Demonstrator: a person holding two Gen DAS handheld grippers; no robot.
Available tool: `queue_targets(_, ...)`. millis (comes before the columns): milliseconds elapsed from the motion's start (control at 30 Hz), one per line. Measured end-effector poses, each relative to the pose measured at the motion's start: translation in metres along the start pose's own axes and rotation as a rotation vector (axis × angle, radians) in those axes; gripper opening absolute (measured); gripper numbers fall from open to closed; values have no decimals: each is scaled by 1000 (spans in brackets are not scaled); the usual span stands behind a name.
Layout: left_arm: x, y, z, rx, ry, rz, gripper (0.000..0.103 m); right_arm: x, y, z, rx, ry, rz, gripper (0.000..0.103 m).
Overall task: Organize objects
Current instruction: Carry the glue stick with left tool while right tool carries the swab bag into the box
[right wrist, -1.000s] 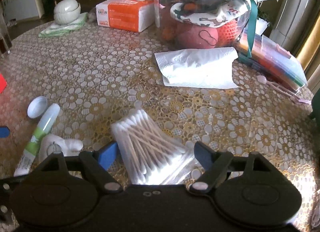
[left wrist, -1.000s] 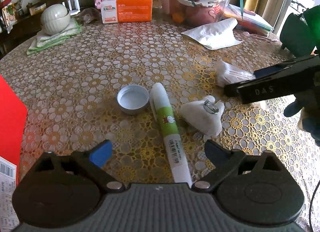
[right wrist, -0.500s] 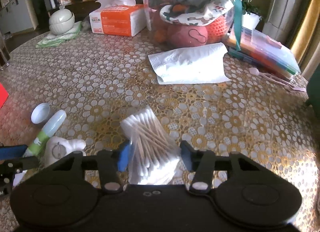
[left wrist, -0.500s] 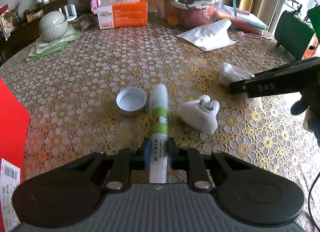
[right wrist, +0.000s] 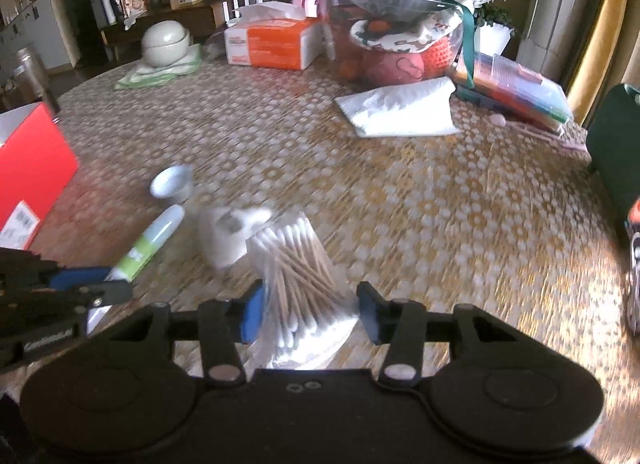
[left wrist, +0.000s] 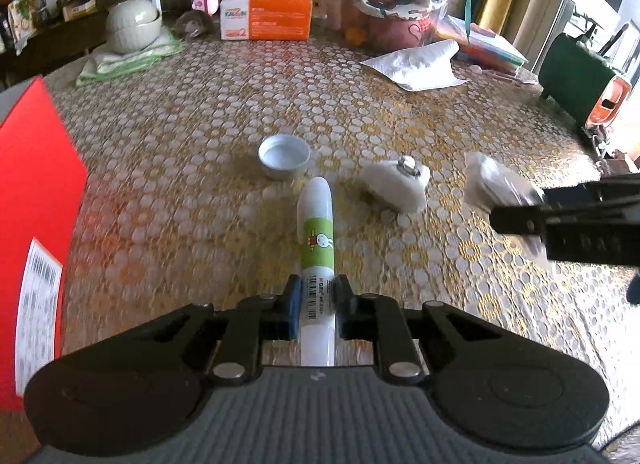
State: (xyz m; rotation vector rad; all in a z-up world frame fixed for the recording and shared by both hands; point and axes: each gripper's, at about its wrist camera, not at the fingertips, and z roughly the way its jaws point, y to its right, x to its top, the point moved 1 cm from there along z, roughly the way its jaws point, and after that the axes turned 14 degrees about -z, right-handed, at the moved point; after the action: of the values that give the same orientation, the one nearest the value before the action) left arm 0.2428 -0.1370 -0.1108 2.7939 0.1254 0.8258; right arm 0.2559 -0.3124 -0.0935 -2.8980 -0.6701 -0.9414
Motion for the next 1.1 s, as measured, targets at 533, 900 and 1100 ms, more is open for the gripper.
queue_targets(533, -26, -36, -66, -90, 57, -77, 16, -2, -74, -55, 18, 18, -72, 48)
queue_targets(900, -21, -66, -123, -136, 120, -100, 16, 24, -123, -98, 33, 94, -92, 47)
queue_targets(1100, -15, -90, -147, -144, 148, -118, 16, 39, -147, -111, 41, 126, -108, 47)
